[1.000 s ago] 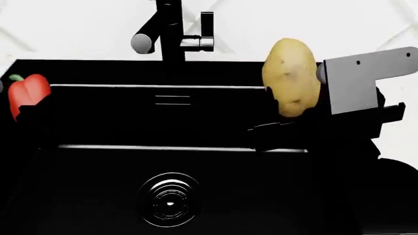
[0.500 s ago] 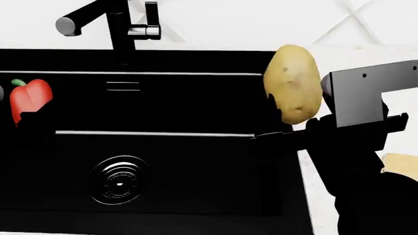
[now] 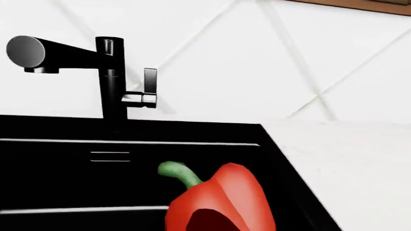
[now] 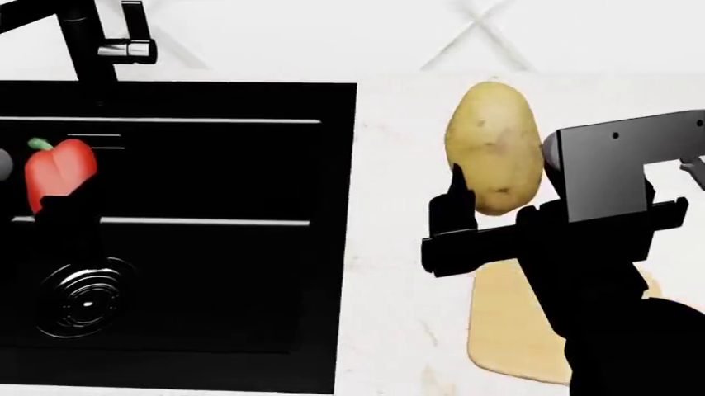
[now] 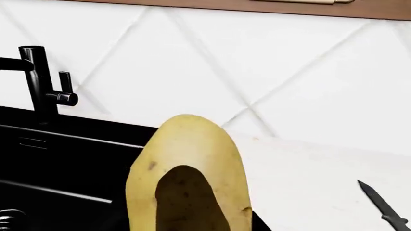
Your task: Pick the vegetables from the sink and place them on the cutting board.
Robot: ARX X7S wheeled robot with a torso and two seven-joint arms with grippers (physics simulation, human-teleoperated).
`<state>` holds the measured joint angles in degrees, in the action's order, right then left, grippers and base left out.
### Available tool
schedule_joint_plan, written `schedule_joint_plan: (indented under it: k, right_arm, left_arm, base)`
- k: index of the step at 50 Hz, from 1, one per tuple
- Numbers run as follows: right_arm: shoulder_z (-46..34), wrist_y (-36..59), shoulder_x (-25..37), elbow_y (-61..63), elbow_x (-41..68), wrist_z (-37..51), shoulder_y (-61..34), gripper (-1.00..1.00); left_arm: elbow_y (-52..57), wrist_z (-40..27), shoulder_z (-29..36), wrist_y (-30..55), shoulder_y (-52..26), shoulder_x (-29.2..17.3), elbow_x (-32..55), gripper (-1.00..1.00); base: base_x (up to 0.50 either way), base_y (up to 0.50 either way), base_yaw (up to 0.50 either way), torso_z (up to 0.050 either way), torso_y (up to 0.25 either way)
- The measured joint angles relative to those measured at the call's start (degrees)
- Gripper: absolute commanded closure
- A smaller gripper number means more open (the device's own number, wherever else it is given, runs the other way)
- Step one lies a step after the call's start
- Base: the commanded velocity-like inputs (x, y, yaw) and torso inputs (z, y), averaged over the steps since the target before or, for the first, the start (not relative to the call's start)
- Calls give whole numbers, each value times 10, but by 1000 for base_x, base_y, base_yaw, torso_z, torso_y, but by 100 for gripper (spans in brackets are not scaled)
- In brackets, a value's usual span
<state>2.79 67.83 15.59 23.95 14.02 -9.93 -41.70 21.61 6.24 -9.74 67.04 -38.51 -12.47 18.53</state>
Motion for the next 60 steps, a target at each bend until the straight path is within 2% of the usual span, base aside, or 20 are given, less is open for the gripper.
schedule_joint_plan:
  k: [27,36,43,47,53,60]
  right_arm:
    - [-3,-5,4,-8,8,0,2,100]
    - [-8,2,3,-20,9,0,-5,100]
    - [-30,79,5,-39,30,-5,-60,100]
    - [-64,126,32,-92,127,64,-129,100]
    - [-168,169,79,-215,380,199,-256,100]
    - [-315,193,108,-334,576,265,-364,100]
  left_arm:
    - [0,-5,10,0,-6,-2,6,100]
    - [17,-10,3,17,-18,-3,15,100]
    - [31,-13,0,31,-26,-5,21,100]
    - [39,-14,-1,40,-31,-6,26,100]
    - [47,-14,0,47,-36,-5,32,100]
    - [54,-12,-3,49,-33,-5,39,100]
  base:
    - [-1,-497,0,0,0]
    - [0,-17,0,0,0]
    - [0,0,0,0,0]
    - [0,0,0,0,0]
    - [0,0,0,0,0]
    - [0,0,0,0,0]
